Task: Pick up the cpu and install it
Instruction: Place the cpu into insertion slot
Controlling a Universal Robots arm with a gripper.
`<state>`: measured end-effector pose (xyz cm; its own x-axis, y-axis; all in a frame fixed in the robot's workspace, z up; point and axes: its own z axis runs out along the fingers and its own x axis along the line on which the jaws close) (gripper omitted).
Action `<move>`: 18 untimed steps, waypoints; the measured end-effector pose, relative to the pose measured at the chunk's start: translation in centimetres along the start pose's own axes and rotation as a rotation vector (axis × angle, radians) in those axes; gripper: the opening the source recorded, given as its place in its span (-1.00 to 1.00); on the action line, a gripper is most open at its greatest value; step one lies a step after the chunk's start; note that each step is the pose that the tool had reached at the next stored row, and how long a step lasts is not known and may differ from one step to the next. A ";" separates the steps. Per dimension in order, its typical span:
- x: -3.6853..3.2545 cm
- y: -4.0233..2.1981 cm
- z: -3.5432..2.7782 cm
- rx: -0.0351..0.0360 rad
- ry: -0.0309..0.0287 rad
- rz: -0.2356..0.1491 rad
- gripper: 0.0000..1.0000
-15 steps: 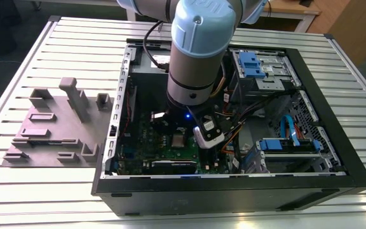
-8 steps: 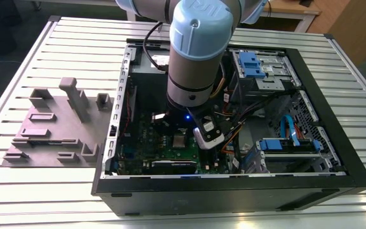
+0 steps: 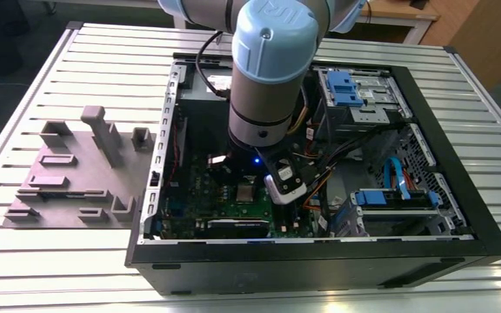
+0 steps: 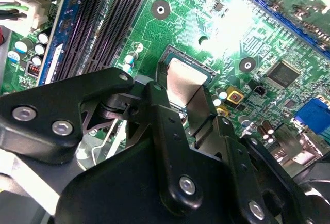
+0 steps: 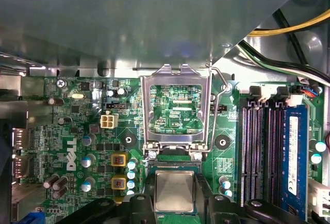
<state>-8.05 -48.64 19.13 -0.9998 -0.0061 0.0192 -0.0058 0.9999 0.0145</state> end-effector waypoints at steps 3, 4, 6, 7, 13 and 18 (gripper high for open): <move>0.00 0.00 0.07 -0.0001 0.0000 0.000 -0.18; 0.00 0.00 0.07 -0.0001 0.0000 0.000 -0.18; 0.00 0.00 0.08 0.0000 0.0000 0.000 -0.18; 0.00 0.00 0.09 -0.0002 0.0000 0.000 -0.18; 0.00 0.00 0.11 -0.0002 -0.0001 0.000 -0.18; 0.00 0.00 0.12 -0.0001 -0.0001 0.000 -0.18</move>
<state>-8.04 -48.63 19.00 -0.9998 -0.0061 0.0191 -0.0058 0.9999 0.0145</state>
